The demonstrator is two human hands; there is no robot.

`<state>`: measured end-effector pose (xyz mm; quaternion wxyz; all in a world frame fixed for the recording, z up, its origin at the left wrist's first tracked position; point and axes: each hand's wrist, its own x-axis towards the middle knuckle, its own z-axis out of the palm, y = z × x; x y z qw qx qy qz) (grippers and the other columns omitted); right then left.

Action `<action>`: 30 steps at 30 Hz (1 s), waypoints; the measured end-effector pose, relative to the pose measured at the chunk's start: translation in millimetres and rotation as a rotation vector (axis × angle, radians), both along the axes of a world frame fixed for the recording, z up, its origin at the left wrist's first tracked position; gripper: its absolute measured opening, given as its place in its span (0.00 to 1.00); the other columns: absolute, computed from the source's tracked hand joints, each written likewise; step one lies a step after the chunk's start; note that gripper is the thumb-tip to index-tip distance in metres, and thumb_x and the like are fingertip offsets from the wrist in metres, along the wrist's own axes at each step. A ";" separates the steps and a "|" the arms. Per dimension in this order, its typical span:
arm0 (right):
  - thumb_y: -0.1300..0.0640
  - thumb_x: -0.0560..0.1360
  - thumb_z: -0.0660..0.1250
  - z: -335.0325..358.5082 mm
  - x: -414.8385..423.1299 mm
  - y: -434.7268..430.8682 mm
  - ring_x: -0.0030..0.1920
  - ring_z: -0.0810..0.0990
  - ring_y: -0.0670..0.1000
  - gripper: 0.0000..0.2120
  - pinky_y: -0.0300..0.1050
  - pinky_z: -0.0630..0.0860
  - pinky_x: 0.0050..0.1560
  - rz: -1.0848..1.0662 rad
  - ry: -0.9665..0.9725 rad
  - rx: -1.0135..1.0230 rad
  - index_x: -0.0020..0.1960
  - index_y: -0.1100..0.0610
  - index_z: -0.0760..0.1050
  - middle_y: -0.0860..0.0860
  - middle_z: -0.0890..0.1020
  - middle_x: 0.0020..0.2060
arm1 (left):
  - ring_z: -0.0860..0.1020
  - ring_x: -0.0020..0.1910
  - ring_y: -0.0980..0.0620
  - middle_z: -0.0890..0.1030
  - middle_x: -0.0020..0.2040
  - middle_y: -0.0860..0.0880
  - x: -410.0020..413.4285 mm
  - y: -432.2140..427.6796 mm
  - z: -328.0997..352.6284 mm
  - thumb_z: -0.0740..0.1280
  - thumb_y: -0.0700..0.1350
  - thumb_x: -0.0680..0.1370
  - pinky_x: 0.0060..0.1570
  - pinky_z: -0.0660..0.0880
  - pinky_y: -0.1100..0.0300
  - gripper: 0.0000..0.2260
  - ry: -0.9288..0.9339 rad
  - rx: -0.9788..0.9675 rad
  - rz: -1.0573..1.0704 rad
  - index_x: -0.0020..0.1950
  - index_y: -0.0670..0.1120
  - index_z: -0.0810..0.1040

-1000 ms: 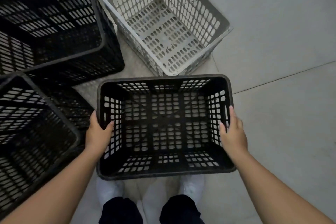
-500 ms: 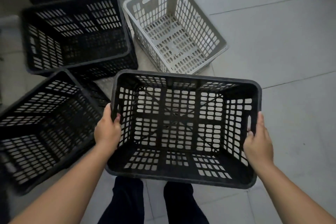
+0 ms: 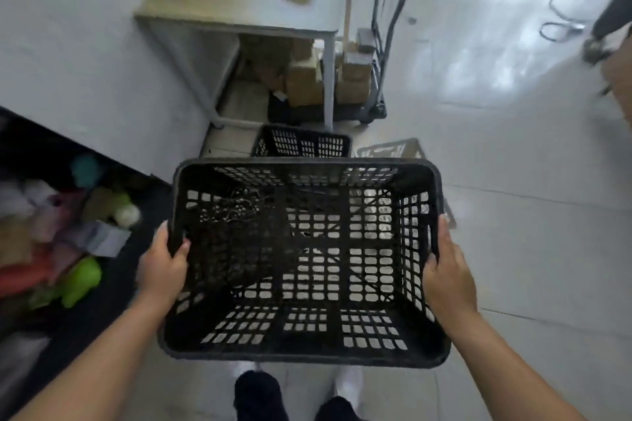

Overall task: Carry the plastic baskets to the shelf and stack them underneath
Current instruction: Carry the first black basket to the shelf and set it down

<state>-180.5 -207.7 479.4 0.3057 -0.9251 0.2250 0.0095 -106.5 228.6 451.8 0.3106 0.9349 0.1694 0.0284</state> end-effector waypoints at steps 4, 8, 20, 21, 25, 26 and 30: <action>0.64 0.79 0.56 65.5 7.5 67.5 0.57 0.75 0.60 0.31 0.58 0.74 0.55 0.232 -0.147 0.008 0.79 0.50 0.50 0.60 0.72 0.68 | 0.80 0.48 0.34 0.82 0.52 0.39 -83.7 78.3 65.0 0.65 0.46 0.79 0.47 0.76 0.45 0.21 -0.055 0.007 0.243 0.71 0.51 0.69; 0.64 0.80 0.56 114.3 -5.0 144.3 0.52 0.76 0.62 0.31 0.56 0.74 0.52 0.452 -0.184 0.020 0.79 0.51 0.51 0.63 0.76 0.59 | 0.79 0.55 0.34 0.82 0.58 0.39 -195.5 136.0 120.9 0.66 0.44 0.79 0.51 0.73 0.46 0.23 -0.120 0.032 0.492 0.74 0.47 0.68; 0.63 0.78 0.58 178.7 -226.8 426.5 0.39 0.68 0.56 0.35 0.50 0.67 0.36 1.157 -0.259 0.012 0.79 0.46 0.48 0.61 0.75 0.58 | 0.82 0.45 0.42 0.82 0.53 0.46 -680.5 240.7 182.6 0.65 0.48 0.80 0.45 0.79 0.47 0.23 -0.163 0.057 1.189 0.75 0.53 0.66; 0.62 0.78 0.58 180.4 -252.7 449.8 0.39 0.69 0.56 0.35 0.50 0.67 0.36 1.208 -0.250 0.010 0.79 0.46 0.47 0.61 0.75 0.59 | 0.82 0.44 0.43 0.82 0.51 0.46 -720.8 242.1 185.3 0.65 0.47 0.80 0.44 0.78 0.47 0.21 -0.161 0.071 1.241 0.73 0.53 0.67; 0.60 0.79 0.57 179.3 -356.8 538.2 0.48 0.77 0.61 0.34 0.50 0.71 0.39 1.439 -0.213 0.021 0.78 0.42 0.44 0.59 0.73 0.64 | 0.82 0.43 0.44 0.82 0.48 0.50 -866.2 234.7 194.2 0.64 0.47 0.80 0.43 0.78 0.47 0.17 -0.176 0.075 1.440 0.68 0.57 0.70; 0.59 0.79 0.57 178.8 -381.8 560.9 0.49 0.78 0.62 0.35 0.49 0.71 0.39 1.500 -0.226 0.020 0.78 0.42 0.44 0.59 0.73 0.64 | 0.82 0.43 0.45 0.82 0.48 0.51 -898.7 231.6 192.9 0.64 0.47 0.80 0.44 0.78 0.46 0.16 -0.182 0.078 1.492 0.67 0.58 0.69; 0.60 0.79 0.57 176.7 -476.5 650.8 0.49 0.78 0.60 0.35 0.49 0.72 0.39 1.709 -0.265 0.012 0.79 0.44 0.44 0.60 0.74 0.64 | 0.82 0.43 0.42 0.83 0.49 0.49 -1006.0 220.6 183.8 0.65 0.47 0.79 0.46 0.78 0.46 0.18 -0.180 0.084 1.705 0.68 0.57 0.68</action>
